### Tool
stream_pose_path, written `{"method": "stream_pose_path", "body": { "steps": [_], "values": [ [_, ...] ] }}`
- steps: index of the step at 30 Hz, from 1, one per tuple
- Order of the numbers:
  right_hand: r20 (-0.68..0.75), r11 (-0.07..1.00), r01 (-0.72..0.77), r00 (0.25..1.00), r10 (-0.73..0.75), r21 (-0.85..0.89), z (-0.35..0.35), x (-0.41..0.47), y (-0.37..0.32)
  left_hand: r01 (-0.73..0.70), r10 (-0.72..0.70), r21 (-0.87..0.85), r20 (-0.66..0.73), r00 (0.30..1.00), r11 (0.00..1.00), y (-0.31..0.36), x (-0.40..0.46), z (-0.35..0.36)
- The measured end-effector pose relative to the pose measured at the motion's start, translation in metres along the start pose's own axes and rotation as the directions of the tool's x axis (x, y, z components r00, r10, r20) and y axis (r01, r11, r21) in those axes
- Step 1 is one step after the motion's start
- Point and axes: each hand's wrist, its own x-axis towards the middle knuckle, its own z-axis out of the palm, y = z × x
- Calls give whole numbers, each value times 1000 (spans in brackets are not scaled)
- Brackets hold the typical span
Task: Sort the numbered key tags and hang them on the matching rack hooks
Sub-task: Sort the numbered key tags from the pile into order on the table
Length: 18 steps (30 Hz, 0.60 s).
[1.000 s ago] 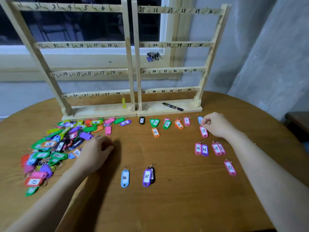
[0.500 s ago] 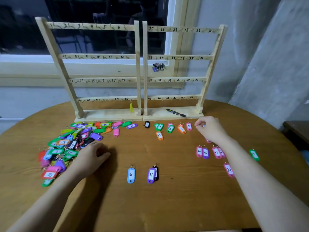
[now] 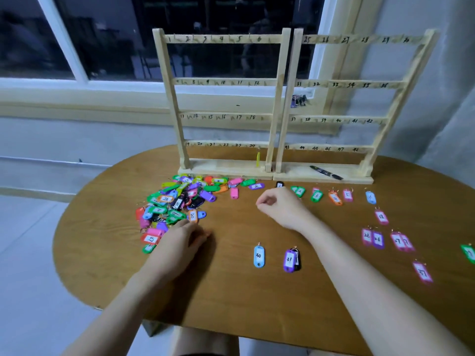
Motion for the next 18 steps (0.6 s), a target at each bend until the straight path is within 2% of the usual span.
{"method": "stream_pose_path", "body": {
  "steps": [3,5,8,11,15,18],
  "values": [
    [73,999,15,997,-17,36,19,2,-16,-23,21,-35,-59,998,999,-2,-2,5],
    [136,999,42,990,-44,17,28,1,-28,14,-33,-172,-108,994,985,-1,-3,4],
    [197,996,92,976,-93,10,41,-2,-41,68,-119,-437,-90,989,897,2,-5,-1],
    [229,994,106,968,-104,1,50,-3,-48,108,-171,-584,-53,984,805,4,-7,-5],
    [200,996,87,977,-78,-35,63,14,-46,154,-214,-694,-1,977,703,-8,-8,-4],
    [137,998,16,991,-9,-54,75,35,-38,150,-216,-763,14,976,629,-8,-11,-7]
  ]
}}
